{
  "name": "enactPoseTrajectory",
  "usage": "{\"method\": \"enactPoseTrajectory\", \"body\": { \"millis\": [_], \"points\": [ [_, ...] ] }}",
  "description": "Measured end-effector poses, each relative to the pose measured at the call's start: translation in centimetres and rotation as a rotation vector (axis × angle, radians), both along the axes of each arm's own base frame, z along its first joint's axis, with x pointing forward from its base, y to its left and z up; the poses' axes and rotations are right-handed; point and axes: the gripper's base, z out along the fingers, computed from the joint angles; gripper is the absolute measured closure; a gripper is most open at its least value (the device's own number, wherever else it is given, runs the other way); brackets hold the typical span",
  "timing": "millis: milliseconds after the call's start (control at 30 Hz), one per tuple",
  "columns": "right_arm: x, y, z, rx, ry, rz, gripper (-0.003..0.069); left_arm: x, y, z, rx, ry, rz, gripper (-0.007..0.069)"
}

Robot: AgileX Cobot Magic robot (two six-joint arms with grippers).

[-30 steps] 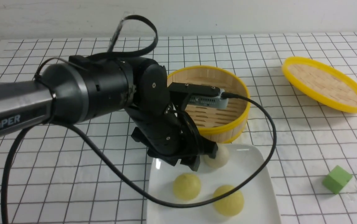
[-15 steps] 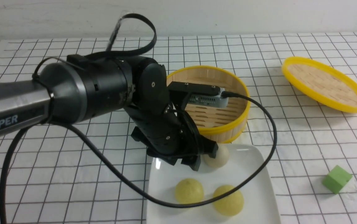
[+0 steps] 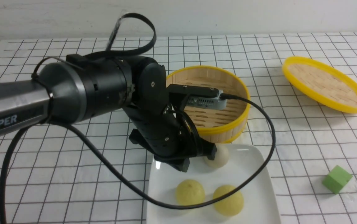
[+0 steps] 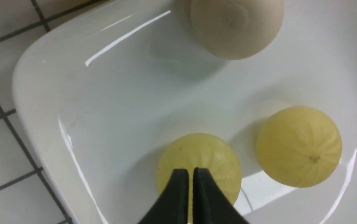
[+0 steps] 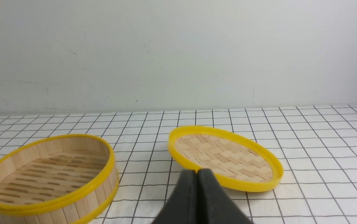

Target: Put the steamed buns into the plate on the white-black tablecloth.

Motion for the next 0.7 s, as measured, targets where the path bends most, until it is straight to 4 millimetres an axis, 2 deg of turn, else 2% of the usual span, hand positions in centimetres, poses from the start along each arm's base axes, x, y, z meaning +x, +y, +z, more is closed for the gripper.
{"method": "enactPoseTrajectory", "body": {
  "millis": [67, 700],
  "points": [
    [0.0, 0.0, 0.0, -0.001, 0.0, 0.0, 0.0673, -0.01, 0.0, 0.0, 0.001, 0.001, 0.0, 0.0622],
    [0.02, 0.0, -0.07, -0.002, 0.002, 0.0, 0.0667, 0.31, -0.14, 0.12, -0.018, -0.036, 0.004, 0.0622]
  ]
}}
